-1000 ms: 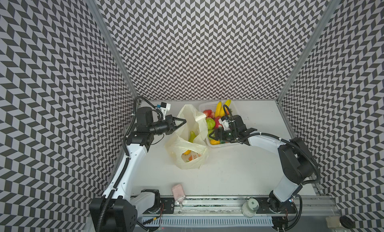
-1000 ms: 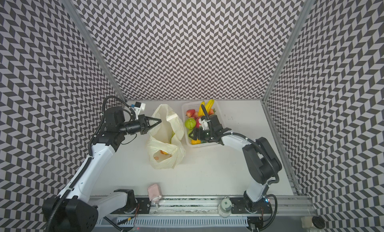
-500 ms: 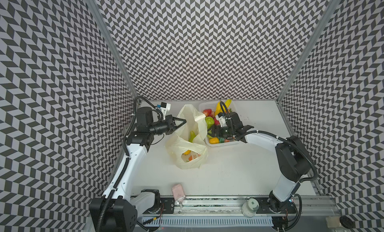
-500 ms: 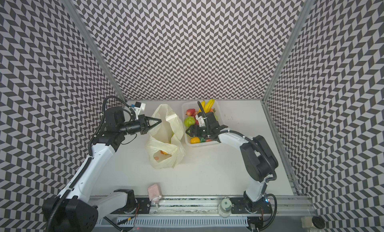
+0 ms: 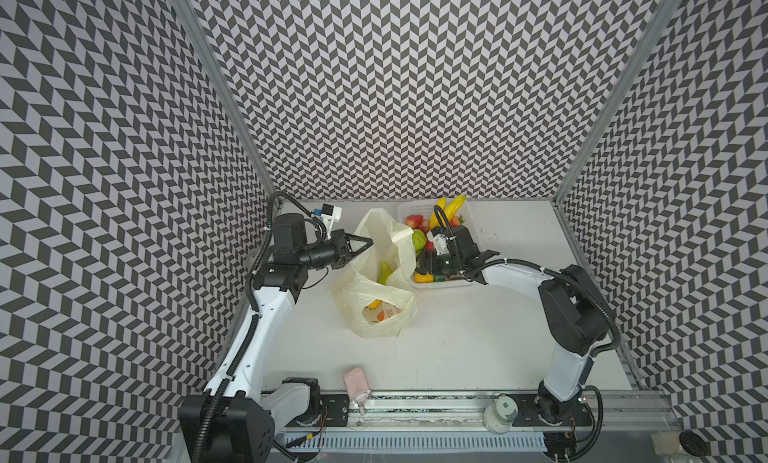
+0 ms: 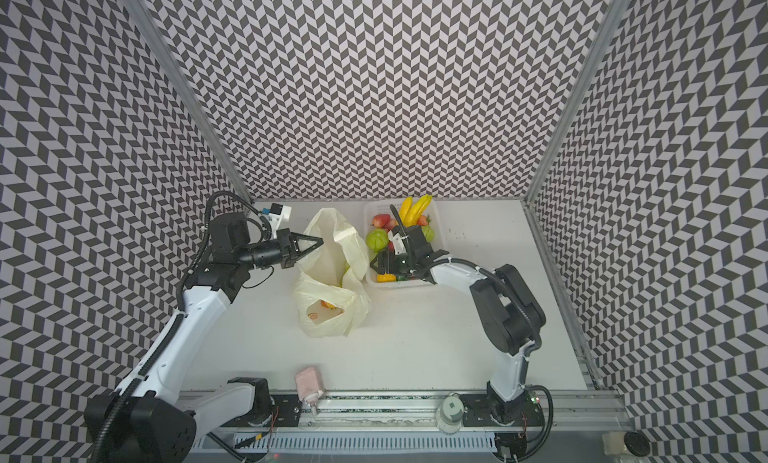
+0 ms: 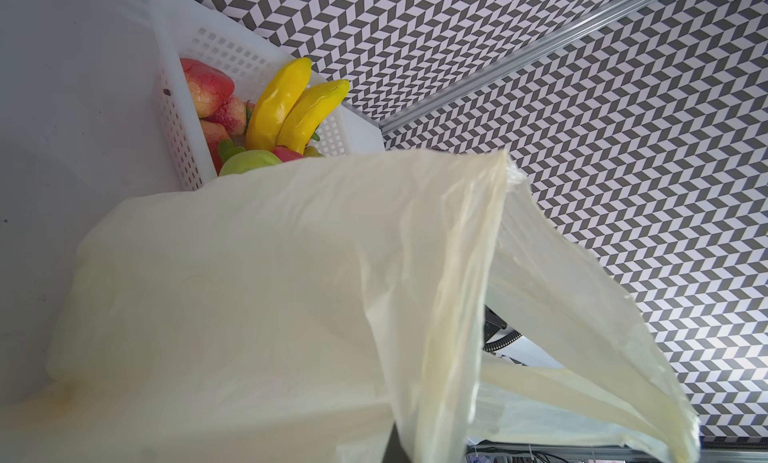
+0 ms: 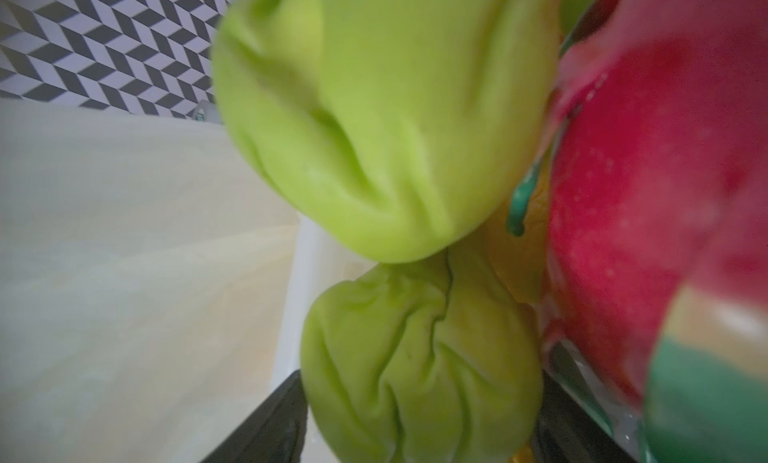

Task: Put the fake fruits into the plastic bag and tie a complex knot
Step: 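Lower the right gripper and grasp a green chayote in the basket, then lift the chayote and carry it into the bag with the right gripper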

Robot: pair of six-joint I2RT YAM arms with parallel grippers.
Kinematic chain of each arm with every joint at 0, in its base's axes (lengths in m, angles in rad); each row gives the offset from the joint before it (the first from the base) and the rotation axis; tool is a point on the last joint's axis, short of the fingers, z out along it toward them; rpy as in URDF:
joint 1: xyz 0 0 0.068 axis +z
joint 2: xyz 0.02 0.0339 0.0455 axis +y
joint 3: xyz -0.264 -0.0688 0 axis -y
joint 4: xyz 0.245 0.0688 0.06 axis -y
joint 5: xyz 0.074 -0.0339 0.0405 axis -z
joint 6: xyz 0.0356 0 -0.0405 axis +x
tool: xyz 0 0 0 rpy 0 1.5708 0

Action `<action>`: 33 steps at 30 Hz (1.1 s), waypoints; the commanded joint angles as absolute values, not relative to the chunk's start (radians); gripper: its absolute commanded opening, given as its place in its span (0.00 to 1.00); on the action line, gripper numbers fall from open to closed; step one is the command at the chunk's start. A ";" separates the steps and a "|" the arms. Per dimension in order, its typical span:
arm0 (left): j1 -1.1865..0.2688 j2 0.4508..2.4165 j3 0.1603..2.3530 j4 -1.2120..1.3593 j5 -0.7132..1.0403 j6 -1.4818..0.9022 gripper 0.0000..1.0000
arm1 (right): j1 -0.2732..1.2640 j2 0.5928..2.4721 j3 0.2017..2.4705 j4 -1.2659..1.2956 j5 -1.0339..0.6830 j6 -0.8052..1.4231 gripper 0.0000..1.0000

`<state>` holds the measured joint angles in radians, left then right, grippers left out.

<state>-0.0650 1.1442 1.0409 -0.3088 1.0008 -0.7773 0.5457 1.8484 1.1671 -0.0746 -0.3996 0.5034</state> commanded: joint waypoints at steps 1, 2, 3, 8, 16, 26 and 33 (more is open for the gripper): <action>-0.069 1.124 1.037 -0.311 1.001 -0.759 0.00 | 0.547 1.848 1.173 -0.007 -0.344 0.510 0.70; -0.068 1.126 1.037 -0.312 0.999 -0.758 0.00 | 0.546 1.838 1.165 0.000 -0.342 0.507 0.64; -0.069 1.126 1.037 -0.313 0.998 -0.758 0.00 | 0.545 1.828 1.158 0.005 -0.339 0.504 0.61; -0.072 1.124 1.038 -0.319 0.995 -0.756 0.00 | 0.533 1.759 1.117 0.032 -0.344 0.474 0.52; -0.100 1.126 1.045 -0.322 0.966 -0.762 0.00 | 0.492 1.660 1.039 0.026 -0.401 0.417 0.50; -0.174 1.168 1.090 -0.318 0.902 -0.768 0.00 | 0.404 1.506 0.890 0.052 -0.502 0.346 0.50; -0.209 1.208 1.146 -0.342 0.866 -0.753 0.00 | 0.335 1.406 0.813 0.055 -0.580 0.304 0.50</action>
<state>-0.1989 1.2030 1.1046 -0.3279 0.8902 -0.7712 0.3515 1.4532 0.8303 -0.0017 -0.5304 0.3420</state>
